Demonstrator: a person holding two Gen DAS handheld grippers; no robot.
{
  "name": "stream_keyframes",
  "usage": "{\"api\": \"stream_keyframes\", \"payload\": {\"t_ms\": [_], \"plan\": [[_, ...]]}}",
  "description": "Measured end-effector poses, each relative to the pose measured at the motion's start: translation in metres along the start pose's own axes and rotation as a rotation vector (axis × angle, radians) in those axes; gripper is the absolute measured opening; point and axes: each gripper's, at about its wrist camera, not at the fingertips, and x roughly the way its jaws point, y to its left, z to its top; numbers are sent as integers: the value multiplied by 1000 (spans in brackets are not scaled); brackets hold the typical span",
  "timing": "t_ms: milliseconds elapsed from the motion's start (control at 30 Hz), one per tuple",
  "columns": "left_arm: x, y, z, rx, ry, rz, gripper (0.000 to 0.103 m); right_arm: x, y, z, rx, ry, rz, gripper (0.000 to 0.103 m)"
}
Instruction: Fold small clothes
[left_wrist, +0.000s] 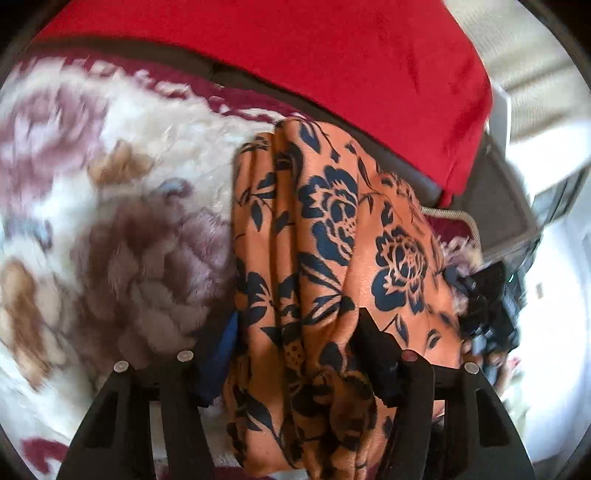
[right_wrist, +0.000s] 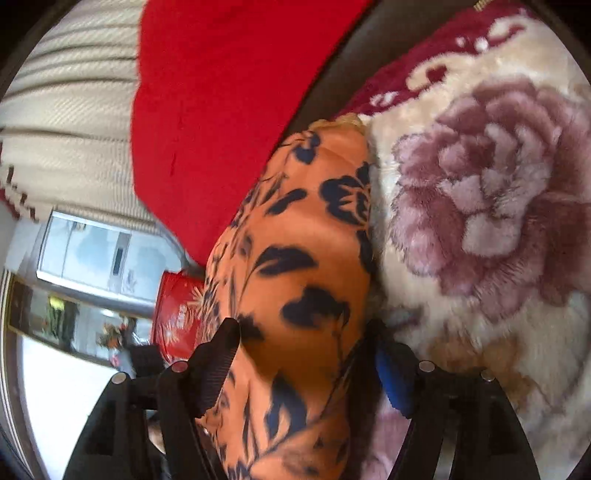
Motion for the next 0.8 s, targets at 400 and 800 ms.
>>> {"api": "stream_keyframes", "payload": {"t_ms": [400,800], "plan": [[0,-15,32,8,12,-9,45,3,16,-9,-46,-19,-65,74],[19,-24,35,103,46,38,17,4,24,-16,-56,-17,-85,75]]}}
